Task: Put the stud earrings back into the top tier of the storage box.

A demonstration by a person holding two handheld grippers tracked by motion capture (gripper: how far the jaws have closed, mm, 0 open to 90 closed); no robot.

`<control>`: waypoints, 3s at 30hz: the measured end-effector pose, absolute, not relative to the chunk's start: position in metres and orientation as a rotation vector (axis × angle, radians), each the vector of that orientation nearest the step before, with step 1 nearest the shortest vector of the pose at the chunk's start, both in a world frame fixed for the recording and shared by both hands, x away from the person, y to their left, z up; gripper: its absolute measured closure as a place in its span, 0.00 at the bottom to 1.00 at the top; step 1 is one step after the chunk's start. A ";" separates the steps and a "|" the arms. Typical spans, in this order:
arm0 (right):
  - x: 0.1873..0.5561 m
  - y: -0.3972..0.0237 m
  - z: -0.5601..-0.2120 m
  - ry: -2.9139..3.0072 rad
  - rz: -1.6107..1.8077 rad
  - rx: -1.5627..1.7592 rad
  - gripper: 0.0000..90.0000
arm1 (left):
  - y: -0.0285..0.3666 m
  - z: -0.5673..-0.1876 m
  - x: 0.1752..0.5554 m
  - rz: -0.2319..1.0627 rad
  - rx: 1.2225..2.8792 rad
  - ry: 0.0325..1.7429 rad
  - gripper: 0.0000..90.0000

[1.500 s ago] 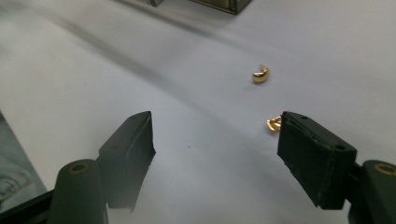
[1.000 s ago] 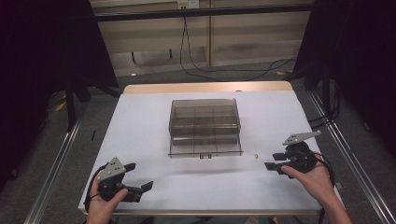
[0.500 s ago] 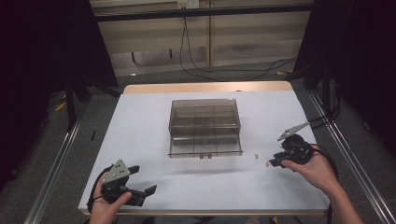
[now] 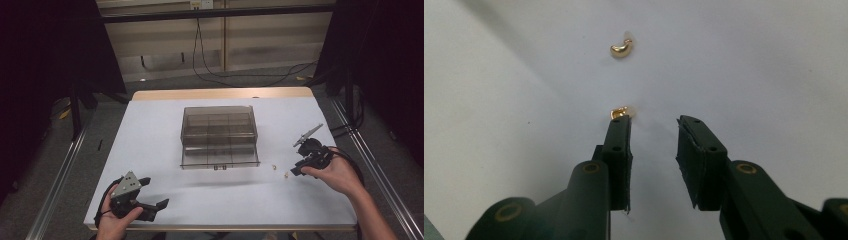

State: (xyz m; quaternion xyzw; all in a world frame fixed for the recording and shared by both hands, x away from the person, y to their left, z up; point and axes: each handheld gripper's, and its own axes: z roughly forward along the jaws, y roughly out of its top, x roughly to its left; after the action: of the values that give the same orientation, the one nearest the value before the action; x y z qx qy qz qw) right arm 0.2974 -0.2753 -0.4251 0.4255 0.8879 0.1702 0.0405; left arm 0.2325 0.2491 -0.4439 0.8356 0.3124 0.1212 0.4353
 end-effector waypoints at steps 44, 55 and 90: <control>0.319 -0.246 -0.445 2.907 0.307 1.187 0.95 | 0.255 -0.443 0.236 0.329 2.066 0.767 0.05; 0.321 -0.248 -0.443 2.917 0.353 1.201 0.95 | 0.253 -0.444 0.237 0.317 2.067 0.744 0.04; 0.314 -0.241 -0.389 2.839 0.741 1.064 0.95 | 0.260 -0.445 0.241 0.313 2.067 0.795 0.03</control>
State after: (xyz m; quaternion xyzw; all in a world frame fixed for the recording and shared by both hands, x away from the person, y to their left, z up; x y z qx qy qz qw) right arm 0.3139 -0.2405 -0.3885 0.3409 0.9096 0.2374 0.0102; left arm 0.2408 0.2600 -0.4447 0.8311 0.3196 0.1260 0.4373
